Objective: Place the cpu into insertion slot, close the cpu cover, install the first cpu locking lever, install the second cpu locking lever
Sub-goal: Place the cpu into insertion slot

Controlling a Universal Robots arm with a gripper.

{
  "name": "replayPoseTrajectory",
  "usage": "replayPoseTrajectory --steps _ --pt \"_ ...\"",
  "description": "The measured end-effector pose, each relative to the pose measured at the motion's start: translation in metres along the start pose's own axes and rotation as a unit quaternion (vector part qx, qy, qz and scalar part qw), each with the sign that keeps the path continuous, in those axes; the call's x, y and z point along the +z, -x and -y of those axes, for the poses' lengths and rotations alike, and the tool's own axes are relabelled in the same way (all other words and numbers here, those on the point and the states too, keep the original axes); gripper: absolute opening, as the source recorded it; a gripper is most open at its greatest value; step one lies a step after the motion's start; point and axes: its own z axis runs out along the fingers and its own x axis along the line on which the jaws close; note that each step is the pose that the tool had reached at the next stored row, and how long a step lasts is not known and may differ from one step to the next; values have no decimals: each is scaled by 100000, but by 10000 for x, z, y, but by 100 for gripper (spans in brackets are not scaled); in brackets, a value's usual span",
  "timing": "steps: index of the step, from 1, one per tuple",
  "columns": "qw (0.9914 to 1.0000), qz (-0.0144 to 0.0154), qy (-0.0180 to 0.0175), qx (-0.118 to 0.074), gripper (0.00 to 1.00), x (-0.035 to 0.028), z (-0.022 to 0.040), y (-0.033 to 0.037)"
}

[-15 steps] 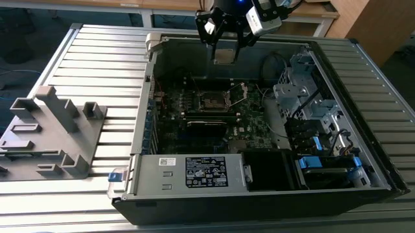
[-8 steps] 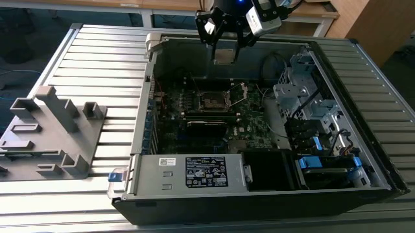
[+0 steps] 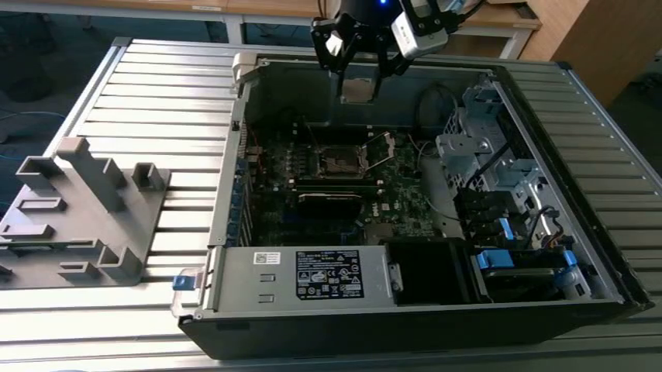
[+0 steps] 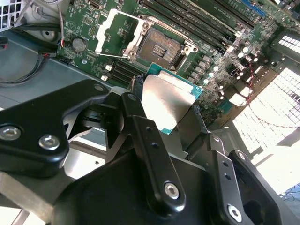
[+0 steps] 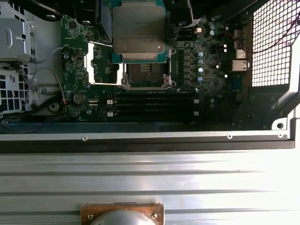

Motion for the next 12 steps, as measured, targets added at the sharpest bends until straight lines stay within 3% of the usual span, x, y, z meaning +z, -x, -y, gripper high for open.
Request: replayPoseTrajectory --steps 12 --pt "100000 6 10 12 54 27 3 -7"
